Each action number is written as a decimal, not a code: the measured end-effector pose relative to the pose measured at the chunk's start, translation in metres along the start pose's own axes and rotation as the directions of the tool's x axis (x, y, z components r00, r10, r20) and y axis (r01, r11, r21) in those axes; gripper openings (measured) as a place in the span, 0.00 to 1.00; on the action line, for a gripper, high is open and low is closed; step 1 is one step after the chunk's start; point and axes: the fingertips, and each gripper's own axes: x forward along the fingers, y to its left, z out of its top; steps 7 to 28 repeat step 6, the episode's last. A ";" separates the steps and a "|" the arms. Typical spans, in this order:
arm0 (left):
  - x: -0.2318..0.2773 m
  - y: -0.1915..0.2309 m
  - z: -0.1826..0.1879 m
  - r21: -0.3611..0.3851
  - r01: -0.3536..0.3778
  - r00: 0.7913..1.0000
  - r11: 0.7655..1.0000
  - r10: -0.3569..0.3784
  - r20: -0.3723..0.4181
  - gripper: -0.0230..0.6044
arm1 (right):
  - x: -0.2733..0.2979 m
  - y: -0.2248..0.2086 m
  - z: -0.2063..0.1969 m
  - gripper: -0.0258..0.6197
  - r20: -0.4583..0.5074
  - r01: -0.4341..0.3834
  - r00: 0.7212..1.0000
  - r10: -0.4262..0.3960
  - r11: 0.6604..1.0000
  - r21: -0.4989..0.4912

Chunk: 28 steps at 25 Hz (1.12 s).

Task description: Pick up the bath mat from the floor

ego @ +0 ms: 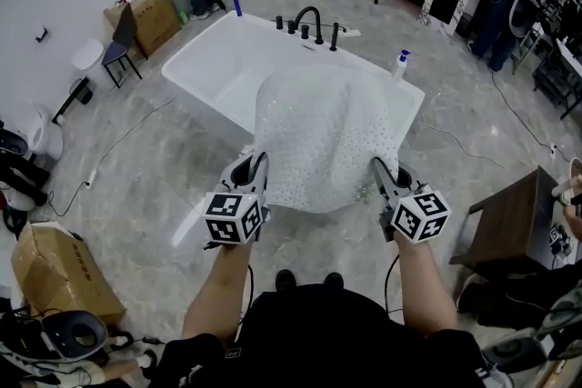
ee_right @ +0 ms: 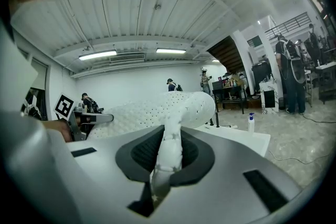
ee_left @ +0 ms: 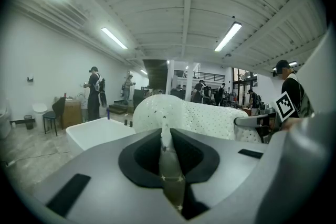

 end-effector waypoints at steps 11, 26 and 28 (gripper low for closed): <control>-0.001 -0.007 -0.003 -0.004 -0.013 1.000 1.000 0.013 -0.009 0.10 | -0.008 -0.006 0.000 0.10 -0.004 -0.010 1.000 0.010 1.000 0.009; -0.001 -0.007 -0.003 -0.004 -0.013 1.000 1.000 0.013 -0.009 0.10 | -0.008 -0.006 0.000 0.10 -0.004 -0.010 1.000 0.010 1.000 0.009; -0.001 -0.007 -0.003 -0.004 -0.013 1.000 1.000 0.013 -0.009 0.10 | -0.008 -0.006 0.000 0.10 -0.004 -0.010 1.000 0.010 1.000 0.009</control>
